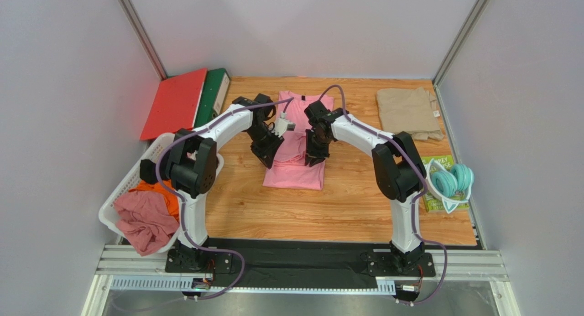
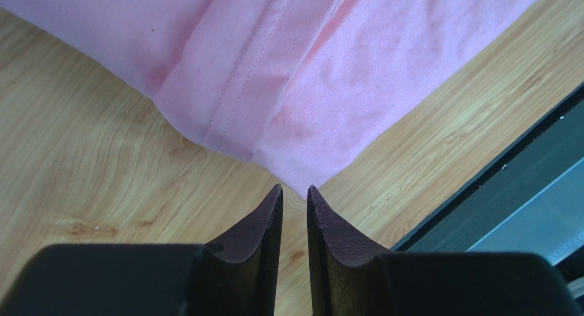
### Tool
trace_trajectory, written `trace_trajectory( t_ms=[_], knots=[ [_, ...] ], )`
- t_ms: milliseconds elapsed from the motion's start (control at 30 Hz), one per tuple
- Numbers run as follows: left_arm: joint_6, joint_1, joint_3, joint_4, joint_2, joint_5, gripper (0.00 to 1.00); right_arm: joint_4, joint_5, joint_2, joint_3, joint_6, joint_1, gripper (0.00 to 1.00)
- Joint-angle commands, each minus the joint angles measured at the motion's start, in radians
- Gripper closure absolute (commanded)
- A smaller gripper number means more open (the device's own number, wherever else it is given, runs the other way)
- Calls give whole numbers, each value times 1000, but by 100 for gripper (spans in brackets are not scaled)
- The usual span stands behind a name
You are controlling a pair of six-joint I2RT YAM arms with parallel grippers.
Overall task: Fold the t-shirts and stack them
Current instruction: Fold the folded rectangular tshirt in 1/3 of the way
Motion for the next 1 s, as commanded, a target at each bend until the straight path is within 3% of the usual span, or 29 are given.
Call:
trace_trajectory(
  t_ms=[0,567,967],
  knots=[
    [-29,-1,-6,48,-2,21,74,27,11,17,48,4,-8,77],
    [-82,-1,28,98,96,2,75,38,-3,57,83,-11,-55,80],
    [-99,5,210,65,135,-47,76,-31,-6,124,249,-45,-103,82]
  ],
)
